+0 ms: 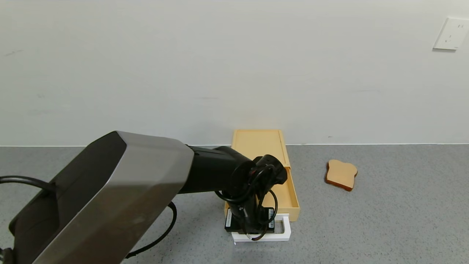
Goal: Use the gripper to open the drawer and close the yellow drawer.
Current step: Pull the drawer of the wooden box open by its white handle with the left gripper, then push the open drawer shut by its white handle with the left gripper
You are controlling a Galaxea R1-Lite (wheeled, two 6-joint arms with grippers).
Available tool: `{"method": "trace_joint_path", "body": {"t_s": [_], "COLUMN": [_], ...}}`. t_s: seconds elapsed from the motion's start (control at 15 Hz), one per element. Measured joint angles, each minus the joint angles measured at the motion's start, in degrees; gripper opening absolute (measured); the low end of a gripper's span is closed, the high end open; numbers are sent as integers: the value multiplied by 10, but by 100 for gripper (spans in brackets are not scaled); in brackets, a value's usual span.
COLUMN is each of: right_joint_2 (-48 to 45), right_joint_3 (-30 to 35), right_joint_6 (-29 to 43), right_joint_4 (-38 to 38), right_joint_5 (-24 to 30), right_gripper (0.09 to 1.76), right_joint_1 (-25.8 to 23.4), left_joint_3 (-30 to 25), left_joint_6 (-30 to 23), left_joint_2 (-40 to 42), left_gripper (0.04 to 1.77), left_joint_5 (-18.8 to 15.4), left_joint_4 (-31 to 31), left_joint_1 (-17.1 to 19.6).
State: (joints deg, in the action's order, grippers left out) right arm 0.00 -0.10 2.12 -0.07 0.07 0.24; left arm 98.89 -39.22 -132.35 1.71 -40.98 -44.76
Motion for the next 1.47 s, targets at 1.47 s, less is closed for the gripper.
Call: {"method": "trace_joint_path", "body": {"t_s": [1.47], "right_joint_2": [0], "right_joint_3": [0], "right_joint_6": [0], "right_joint_4": [0], "right_joint_5": [0], "right_gripper": [170], "right_joint_1": [0], "left_joint_3": [-1], "left_joint_6": [91], "left_joint_2": [198], "left_gripper": [11], "left_joint_5": [-10], "left_joint_4": [-15], "left_joint_1": [36]}}
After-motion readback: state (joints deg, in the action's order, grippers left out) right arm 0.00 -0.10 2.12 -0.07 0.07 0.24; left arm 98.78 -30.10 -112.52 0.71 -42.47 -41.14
